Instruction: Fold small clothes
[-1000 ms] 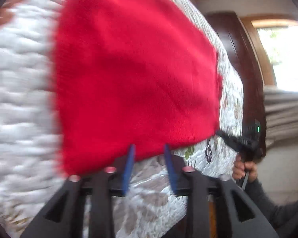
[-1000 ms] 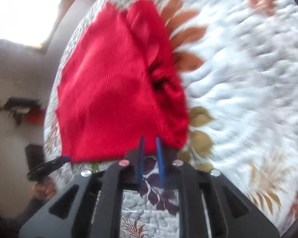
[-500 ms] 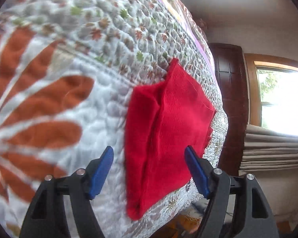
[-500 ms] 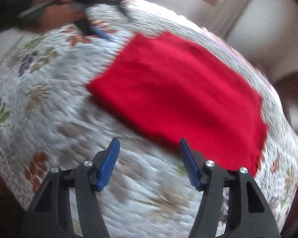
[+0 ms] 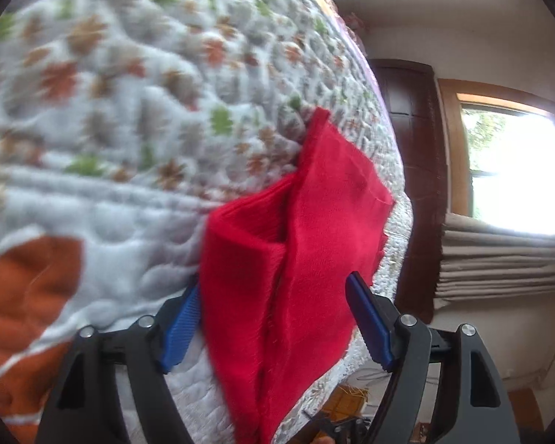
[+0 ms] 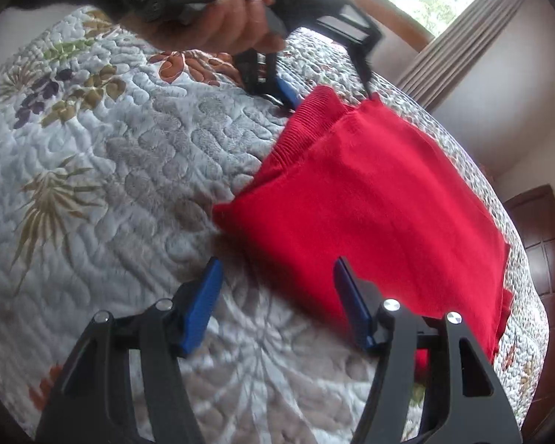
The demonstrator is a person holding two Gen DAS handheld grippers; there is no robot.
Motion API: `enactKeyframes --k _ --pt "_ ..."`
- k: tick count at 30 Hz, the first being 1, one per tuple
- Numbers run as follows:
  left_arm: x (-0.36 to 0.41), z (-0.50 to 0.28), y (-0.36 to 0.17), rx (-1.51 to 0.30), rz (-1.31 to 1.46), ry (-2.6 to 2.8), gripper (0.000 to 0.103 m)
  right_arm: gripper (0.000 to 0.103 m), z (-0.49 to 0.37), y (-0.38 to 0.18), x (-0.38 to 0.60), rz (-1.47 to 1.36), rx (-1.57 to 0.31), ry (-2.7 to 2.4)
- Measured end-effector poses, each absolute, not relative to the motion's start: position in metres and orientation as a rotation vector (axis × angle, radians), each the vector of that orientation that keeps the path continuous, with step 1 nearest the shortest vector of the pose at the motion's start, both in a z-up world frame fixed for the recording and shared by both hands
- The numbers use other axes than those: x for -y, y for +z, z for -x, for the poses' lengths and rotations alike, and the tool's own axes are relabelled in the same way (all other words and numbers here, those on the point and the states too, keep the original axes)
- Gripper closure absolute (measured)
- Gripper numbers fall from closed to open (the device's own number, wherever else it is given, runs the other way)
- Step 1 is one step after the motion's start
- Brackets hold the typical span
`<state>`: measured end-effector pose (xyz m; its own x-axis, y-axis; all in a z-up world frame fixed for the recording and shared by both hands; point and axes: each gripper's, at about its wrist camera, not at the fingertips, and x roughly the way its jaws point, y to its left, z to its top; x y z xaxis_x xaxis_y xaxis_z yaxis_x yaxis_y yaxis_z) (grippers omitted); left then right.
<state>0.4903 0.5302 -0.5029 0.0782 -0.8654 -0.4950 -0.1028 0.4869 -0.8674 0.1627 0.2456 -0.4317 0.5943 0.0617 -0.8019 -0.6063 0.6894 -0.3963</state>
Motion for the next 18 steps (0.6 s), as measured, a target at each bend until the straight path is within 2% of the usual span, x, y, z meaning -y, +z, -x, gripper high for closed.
enactKeyframes --k 7,9,13,18 --pt "-0.519 -0.505 -0.505 -1.397 0.93 -0.759 0.026 0.042 -0.182 -0.446 -0.26 0.722 -0.842 0.428" --pt "-0.514 -0.508 -0.505 -1.416 0.914 -0.752 0.031 0.042 -0.191 -0.447 -0.263 0.706 -0.847 0.43" --pt "-0.498 -0.514 -0.502 -1.46 0.857 -0.74 0.055 0.044 -0.211 -0.447 -0.265 0.64 -0.875 0.429" --pt "-0.493 -0.519 -0.504 -1.507 0.841 -0.708 0.069 0.056 -0.228 -0.445 -0.26 0.578 -0.916 0.423"
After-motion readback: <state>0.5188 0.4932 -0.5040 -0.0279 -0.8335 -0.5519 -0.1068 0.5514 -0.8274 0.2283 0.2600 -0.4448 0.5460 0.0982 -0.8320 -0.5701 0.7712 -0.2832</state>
